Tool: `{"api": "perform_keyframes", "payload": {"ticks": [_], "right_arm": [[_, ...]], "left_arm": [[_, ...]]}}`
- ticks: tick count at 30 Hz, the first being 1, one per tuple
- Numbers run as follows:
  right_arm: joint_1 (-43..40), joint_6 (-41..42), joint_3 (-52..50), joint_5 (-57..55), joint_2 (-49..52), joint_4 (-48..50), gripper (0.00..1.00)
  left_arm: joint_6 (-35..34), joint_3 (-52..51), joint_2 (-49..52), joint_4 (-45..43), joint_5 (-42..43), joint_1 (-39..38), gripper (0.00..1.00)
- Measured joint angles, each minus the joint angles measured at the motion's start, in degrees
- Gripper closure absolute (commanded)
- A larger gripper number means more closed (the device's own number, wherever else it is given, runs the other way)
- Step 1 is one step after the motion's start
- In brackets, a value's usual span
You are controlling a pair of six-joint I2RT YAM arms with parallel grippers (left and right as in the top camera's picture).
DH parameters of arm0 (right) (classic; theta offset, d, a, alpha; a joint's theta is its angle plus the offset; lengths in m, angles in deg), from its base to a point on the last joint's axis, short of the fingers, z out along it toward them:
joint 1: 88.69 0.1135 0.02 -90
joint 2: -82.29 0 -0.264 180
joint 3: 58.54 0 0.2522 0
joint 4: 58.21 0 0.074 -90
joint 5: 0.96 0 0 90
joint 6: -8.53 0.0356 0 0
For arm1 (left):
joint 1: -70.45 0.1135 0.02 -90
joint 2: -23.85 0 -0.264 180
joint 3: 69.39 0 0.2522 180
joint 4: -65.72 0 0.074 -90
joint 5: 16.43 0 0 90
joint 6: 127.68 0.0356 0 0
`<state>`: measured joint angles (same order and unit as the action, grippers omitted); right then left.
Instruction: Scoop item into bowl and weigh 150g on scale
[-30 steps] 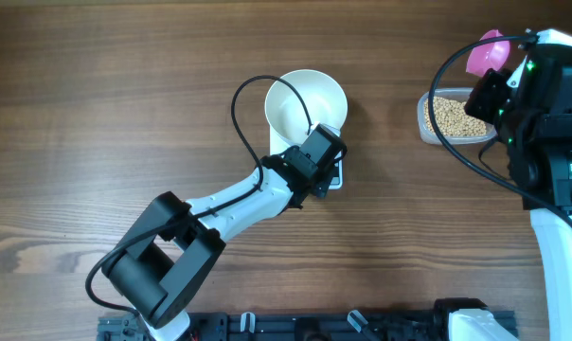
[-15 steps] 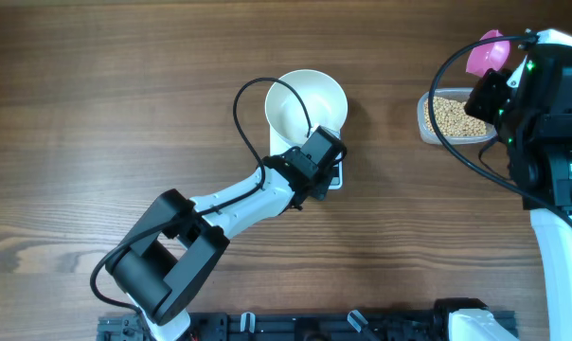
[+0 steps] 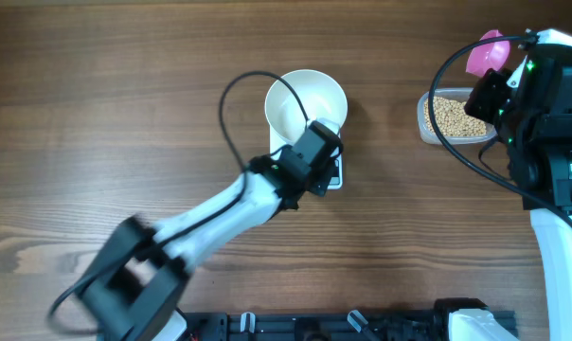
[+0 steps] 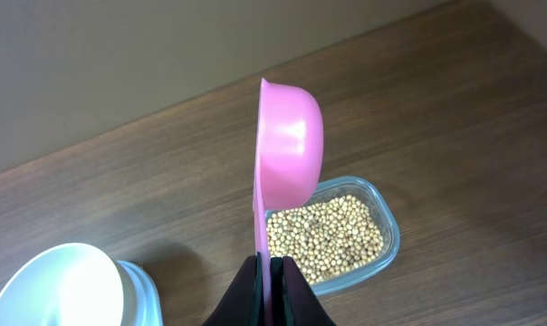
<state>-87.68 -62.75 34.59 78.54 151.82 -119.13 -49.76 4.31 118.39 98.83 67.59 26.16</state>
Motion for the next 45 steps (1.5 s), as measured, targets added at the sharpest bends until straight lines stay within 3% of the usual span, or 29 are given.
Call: {"api": "perform_keyframes", "payload": {"ticks": [6,10,12,13,15,16,17,23,30,45], "right_arm": [[0.0,0.0,0.0,0.0,0.0,-0.1,0.96],[0.0,0.0,0.0,0.0,0.0,-0.8,0.96],[0.0,0.0,0.0,0.4,0.0,-1.7,0.96],[0.0,0.0,0.0,0.6,0.0,-1.8,0.96],[0.0,0.0,0.0,1.4,0.0,-2.2,0.96],[0.0,0.0,0.0,1.5,0.0,-2.4,0.96],[0.0,0.0,0.0,1.7,0.0,-2.6,0.96],[0.0,0.0,0.0,2.2,0.0,-3.2,0.96],[0.0,-5.0,0.0,8.3,0.0,-4.3,0.96],[0.0,-5.3,0.0,11.8,0.0,-6.8,0.96]], "left_arm": [[-0.5,0.1,-18.0,8.8,2.4,2.3,0.88],[-0.6,0.2,-22.8,18.5,-0.2,12.8,0.88],[-0.6,0.1,-23.0,22.3,-2.1,21.2,0.55],[-0.5,0.1,-23.0,23.9,-1.6,23.7,0.46],[-0.7,0.1,-23.0,26.7,-1.6,30.2,0.42],[-0.8,0.1,-23.0,27.2,-1.8,33.2,0.12],[-0.7,0.1,-23.0,27.4,-1.9,35.0,0.0],[-0.8,0.1,-23.0,27.8,-1.9,40.7,0.0],[-0.8,0.1,-23.0,27.8,-1.8,40.9,0.0],[-0.8,0.1,-23.0,27.8,-1.8,40.9,0.0]]}}
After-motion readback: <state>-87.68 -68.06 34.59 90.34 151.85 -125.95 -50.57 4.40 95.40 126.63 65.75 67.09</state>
